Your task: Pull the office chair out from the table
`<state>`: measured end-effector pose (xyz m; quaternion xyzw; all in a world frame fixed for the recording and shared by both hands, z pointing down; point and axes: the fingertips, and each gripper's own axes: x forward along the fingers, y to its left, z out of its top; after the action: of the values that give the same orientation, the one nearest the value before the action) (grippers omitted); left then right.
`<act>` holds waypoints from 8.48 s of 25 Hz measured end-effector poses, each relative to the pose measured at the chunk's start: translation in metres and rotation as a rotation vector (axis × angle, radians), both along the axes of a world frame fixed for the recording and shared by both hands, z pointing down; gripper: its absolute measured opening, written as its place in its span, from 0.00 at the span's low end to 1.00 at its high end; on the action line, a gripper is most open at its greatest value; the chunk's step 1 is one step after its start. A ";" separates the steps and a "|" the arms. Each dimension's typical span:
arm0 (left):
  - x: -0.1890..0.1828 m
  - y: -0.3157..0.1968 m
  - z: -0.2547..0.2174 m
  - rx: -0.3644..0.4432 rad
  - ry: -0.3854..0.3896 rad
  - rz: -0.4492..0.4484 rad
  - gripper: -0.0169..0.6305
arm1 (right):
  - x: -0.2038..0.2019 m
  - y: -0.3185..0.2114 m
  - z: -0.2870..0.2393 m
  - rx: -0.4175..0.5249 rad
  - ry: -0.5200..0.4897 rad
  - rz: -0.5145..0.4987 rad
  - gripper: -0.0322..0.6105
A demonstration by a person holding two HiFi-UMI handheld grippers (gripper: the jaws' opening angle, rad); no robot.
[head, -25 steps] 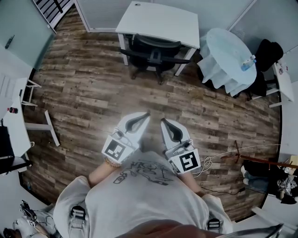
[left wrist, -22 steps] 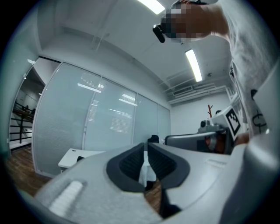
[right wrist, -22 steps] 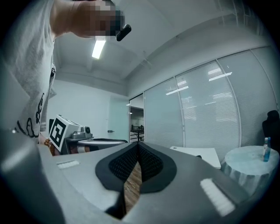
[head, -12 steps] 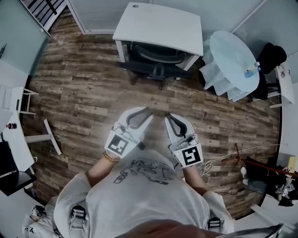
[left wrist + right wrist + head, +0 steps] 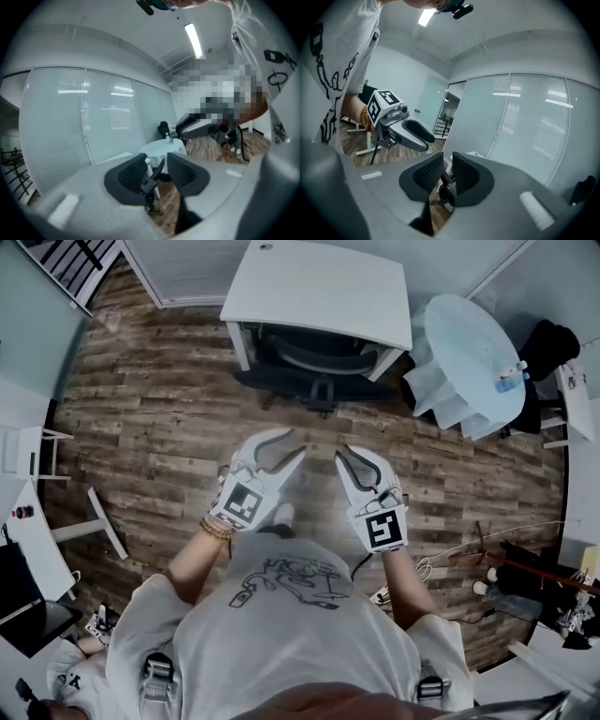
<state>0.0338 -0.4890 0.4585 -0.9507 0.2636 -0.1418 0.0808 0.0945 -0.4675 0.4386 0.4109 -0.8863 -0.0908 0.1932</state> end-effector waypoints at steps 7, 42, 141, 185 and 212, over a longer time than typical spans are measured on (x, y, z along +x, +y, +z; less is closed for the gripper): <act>0.001 -0.049 0.034 0.016 -0.132 0.040 0.27 | 0.014 -0.043 0.041 -0.029 0.133 -0.003 0.19; 0.013 -0.198 0.266 0.077 -0.955 0.262 0.29 | 0.086 -0.204 0.289 -0.239 0.940 -0.206 0.27; -0.056 0.383 0.279 -0.168 -1.056 0.214 0.18 | 0.019 0.369 0.291 -0.317 0.883 -0.255 0.22; -0.127 0.639 0.272 -0.067 -1.020 0.247 0.18 | -0.055 0.636 0.286 -0.355 0.849 -0.225 0.22; -0.143 0.682 0.265 -0.075 -0.980 0.254 0.23 | -0.074 0.681 0.281 -0.376 0.811 -0.214 0.24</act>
<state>-0.1087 0.1930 0.7238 -0.7992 0.0718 -0.5698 0.1776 0.0208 0.2140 0.7199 0.2061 -0.7775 -0.1012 0.5854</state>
